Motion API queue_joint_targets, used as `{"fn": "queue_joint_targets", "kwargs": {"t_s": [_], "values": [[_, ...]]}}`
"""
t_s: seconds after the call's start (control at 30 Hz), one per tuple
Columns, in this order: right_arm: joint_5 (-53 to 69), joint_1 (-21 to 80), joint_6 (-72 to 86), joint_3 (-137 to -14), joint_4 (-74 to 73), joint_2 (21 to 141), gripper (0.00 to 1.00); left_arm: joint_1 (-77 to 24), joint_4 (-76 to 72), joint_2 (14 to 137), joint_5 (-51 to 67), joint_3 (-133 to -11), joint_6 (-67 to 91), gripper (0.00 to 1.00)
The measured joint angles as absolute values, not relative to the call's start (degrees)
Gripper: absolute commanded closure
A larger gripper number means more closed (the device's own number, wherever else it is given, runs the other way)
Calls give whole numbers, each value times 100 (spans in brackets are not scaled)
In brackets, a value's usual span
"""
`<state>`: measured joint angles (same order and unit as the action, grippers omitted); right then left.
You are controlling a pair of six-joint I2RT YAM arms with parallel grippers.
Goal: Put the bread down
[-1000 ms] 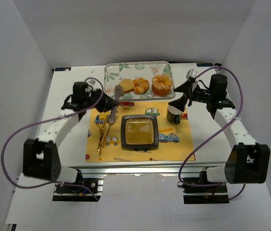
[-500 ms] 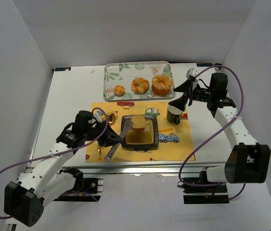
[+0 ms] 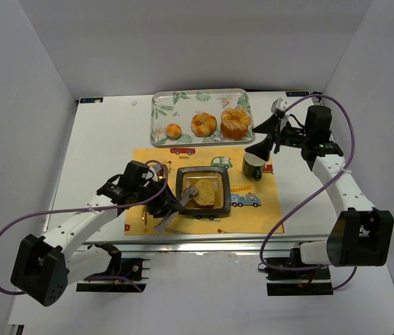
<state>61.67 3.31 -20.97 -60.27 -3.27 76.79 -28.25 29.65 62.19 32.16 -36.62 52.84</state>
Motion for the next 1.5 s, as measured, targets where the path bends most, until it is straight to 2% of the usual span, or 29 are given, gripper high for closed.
{"fn": "queue_joint_targets", "kwargs": {"t_s": [0.4, 0.5, 0.53, 0.63, 0.7, 0.77, 0.83, 1.0, 1.1, 1.3, 1.37, 1.4, 1.43, 1.5], "values": [[6171, 331, -2134, -6027, -357, 7673, 11, -2797, 3398, 5843, 2755, -4040, 5319, 50], [6191, 331, -2147, -6027, -381, 7673, 11, -2657, 3675, 5791, 2519, -4324, 5260, 59], [6195, 331, -2154, -6027, -390, 7673, 11, -2574, 3778, 5791, 2403, -4429, 5218, 69], [6239, 333, -2268, -6027, -469, 7673, 11, -2147, 4185, 5889, 1911, -4893, 4862, 82], [6294, 340, -2416, -6029, -613, 7673, 11, -1706, 4390, 6045, 1612, -5229, 4460, 85], [6318, 353, -2593, -6029, -777, 7673, 11, -1164, 4386, 6222, 1129, -5476, 3916, 93], [6322, 370, -2731, -6029, -915, 7673, 11, -593, 4165, 6370, 749, -5487, 3275, 93], [6318, 434, -3011, -6031, -1177, 7673, 11, 668, 2731, 7037, 287, -4657, 1815, 84], [6252, 497, -3175, -6034, -1315, 7673, 11, 974, 1872, 7719, 191, -4047, 1166, 67], [5688, 644, -3310, -6036, -1463, 7673, 11, 1079, 692, 8396, 97, -3719, 513, 48], [5330, 714, -3170, -6045, -1483, 7673, 11, 1120, 521, 8416, 47, -3686, 458, 23], [5065, 764, -3055, -6055, -1479, 7673, 11, 1177, 462, 8407, 36, -3669, 451, 16], [4845, 808, -2936, -6066, -1470, 7677, 11, 1243, 432, 8399, 19, -3653, 445, 2], [4204, 908, -2613, -6125, -1487, 7703, 10, 1411, 449, 8337, 1, -3627, 475, 2]]}}
